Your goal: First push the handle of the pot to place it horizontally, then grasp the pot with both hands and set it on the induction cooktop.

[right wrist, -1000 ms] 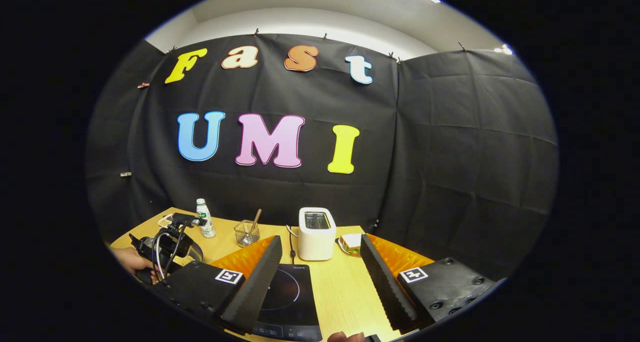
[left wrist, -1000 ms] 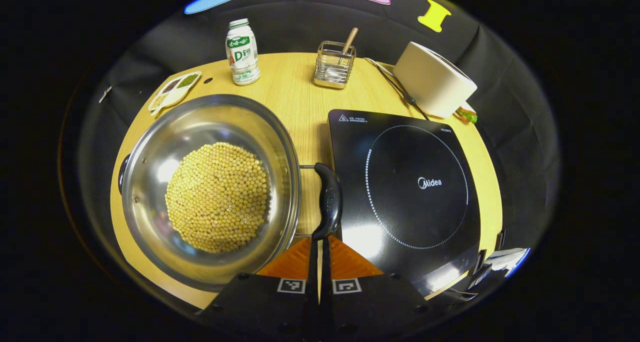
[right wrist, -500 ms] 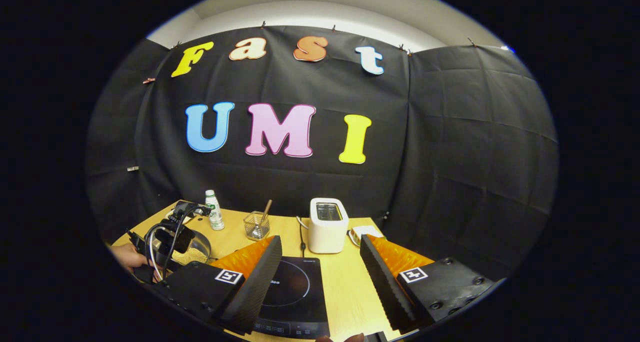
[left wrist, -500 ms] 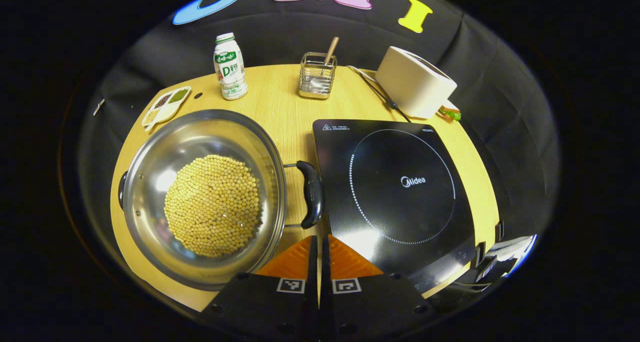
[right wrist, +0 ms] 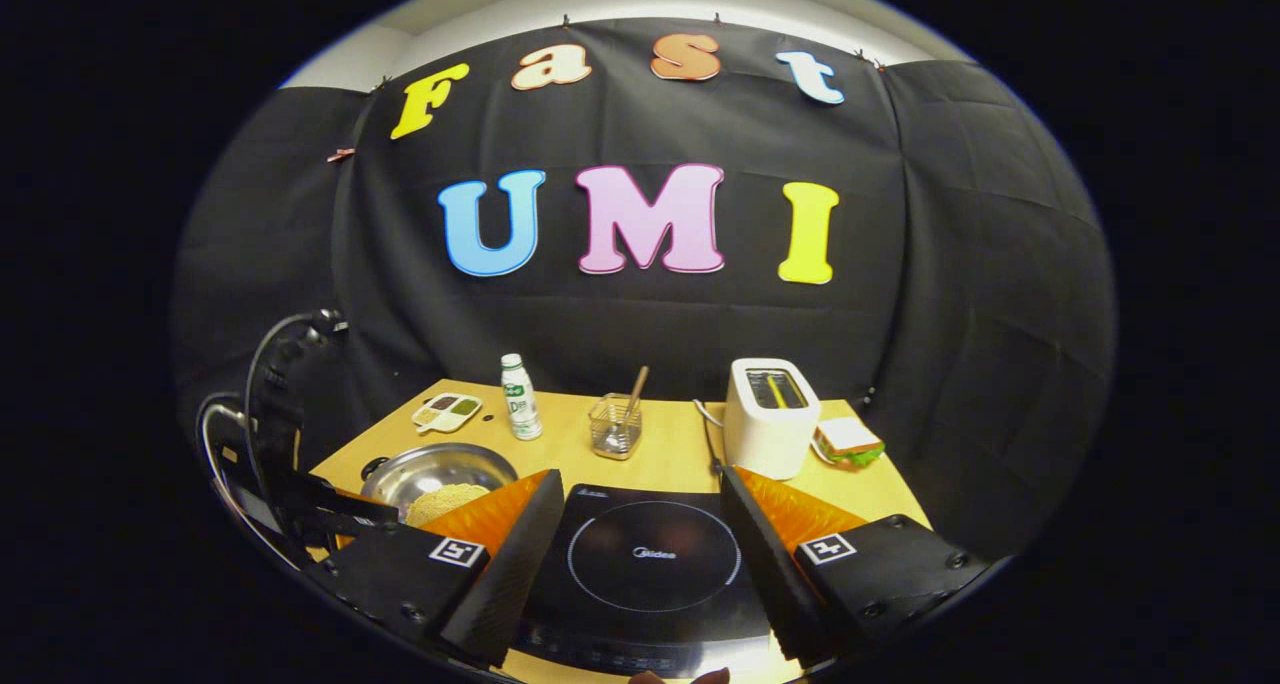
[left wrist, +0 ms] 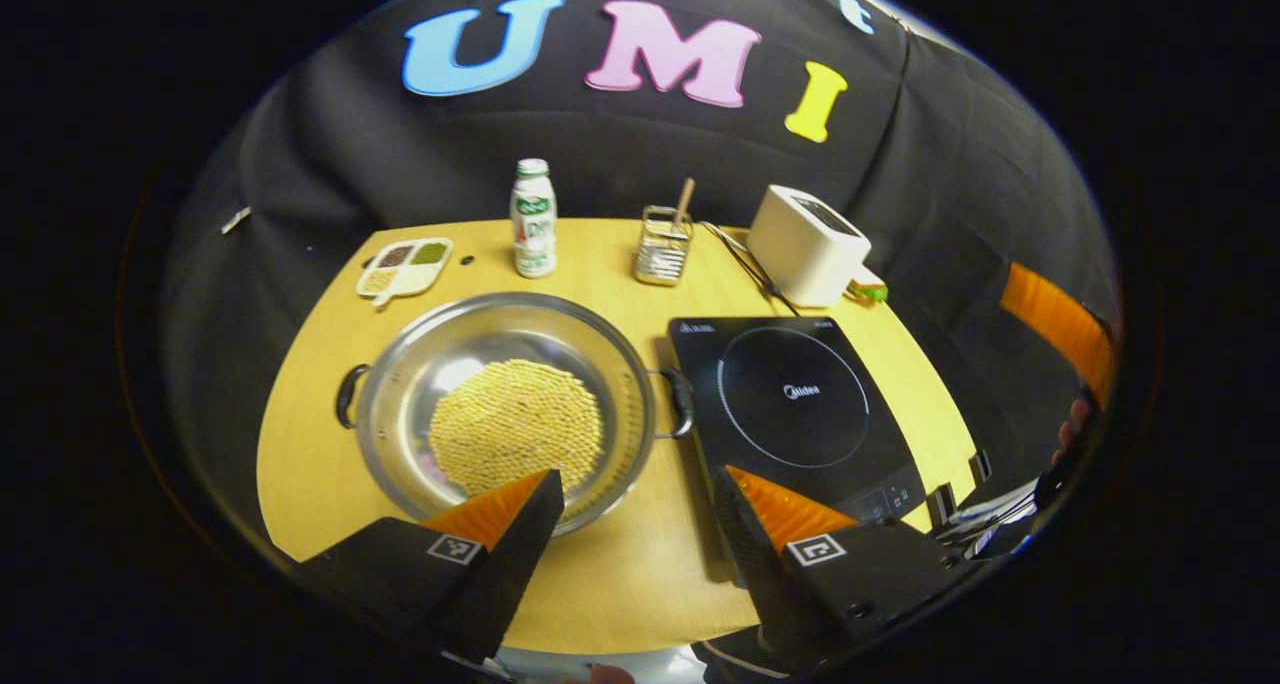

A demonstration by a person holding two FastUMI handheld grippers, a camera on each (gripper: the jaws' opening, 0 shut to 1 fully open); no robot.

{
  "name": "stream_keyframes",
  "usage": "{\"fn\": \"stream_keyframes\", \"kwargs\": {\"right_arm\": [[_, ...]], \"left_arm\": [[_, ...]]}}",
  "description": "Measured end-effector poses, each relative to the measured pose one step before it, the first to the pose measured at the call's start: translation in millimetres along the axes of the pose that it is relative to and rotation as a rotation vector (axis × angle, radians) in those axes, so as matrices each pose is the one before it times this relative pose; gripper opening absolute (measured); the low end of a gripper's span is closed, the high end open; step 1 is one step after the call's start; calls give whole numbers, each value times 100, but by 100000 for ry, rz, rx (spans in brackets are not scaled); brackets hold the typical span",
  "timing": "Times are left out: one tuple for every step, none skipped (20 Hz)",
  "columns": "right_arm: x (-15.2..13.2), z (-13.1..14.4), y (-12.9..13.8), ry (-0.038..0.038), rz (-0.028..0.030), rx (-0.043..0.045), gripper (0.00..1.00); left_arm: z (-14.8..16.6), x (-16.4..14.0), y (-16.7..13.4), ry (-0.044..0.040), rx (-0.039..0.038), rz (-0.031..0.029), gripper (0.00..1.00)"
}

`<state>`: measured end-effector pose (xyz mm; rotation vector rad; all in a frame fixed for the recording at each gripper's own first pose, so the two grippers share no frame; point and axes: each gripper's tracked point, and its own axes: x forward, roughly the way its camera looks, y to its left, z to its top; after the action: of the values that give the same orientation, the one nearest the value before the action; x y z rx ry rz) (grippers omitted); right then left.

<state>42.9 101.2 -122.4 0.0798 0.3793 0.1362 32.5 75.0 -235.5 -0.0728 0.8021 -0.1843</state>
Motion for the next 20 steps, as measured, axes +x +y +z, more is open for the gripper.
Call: {"fn": "stream_keyframes", "kwargs": {"right_arm": [[614, -305, 1072, 1379, 2348, 401, 98], [633, -353, 1165, 1562, 2545, 1207, 98], [640, -582, 1147, 1941, 2317, 1463, 98], [796, -543, 1072, 2102, 2295, 1441, 98], [738, -638, 863, 2046, 1648, 1088, 98], [796, -845, 876, 3235, 1874, 1265, 98], [792, -1004, 759, 3078, 1306, 1484, 98], [788, -834, 501, 3148, 1182, 1554, 99], [1057, -974, 513, 3399, 869, 2179, 98], [907, -893, 418, 3728, 946, 2650, 99], [980, -966, 393, 3516, 682, 2800, 98], [1182, -848, 399, 3987, 1164, 2520, 99], [1182, -941, -31, 3441, 306, 1726, 99], [1100, -768, 40, 3289, 214, 1079, 99], [1190, -707, 6, 3317, 109, 1063, 98], [1392, -549, -17, 3034, -174, 677, 97], [1130, -457, -346, 2229, -640, 165, 96], [1105, -385, -308, 1904, -1258, -135, 94], [843, -357, -185, 1311, -1363, -205, 94], [877, -303, -287, 1691, -1247, 457, 94]], "left_arm": [[411, -843, 1688, -2413, -899, 3134, 95], [455, -623, 1751, -2229, -790, 2312, 95], [278, -391, 1788, -1184, -972, 1937, 95], [122, -256, 1721, -162, -1305, 1279, 95], [-109, -80, 1771, 508, -1409, 1478, 95], [24, -103, 1913, 510, -1266, 1359, 95], [-4, 186, 1856, 67, -940, 1921, 95], [97, 359, 1786, 136, -851, 2160, 95], [-120, 489, 1486, 507, -351, 1381, 95], [31, 546, 1488, 1103, -69, 1358, 95], [-109, 600, 1119, 1377, 475, 357, 95], [84, 811, 1035, 1012, 755, -46, 95], [-109, 1071, 1050, 1677, 734, 785, 95], [116, 890, 1275, 793, 446, 1298, 95], [204, 912, 969, 1222, -524, 541, 95], [216, 788, 505, 982, -306, -817, 95], [78, 750, 344, 1271, 346, -984, 94], [314, 732, 451, 437, 1079, -696, 94], [281, 889, 367, 248, 1139, -550, 94], [313, 830, 112, 371, 957, -1123, 94]]}}
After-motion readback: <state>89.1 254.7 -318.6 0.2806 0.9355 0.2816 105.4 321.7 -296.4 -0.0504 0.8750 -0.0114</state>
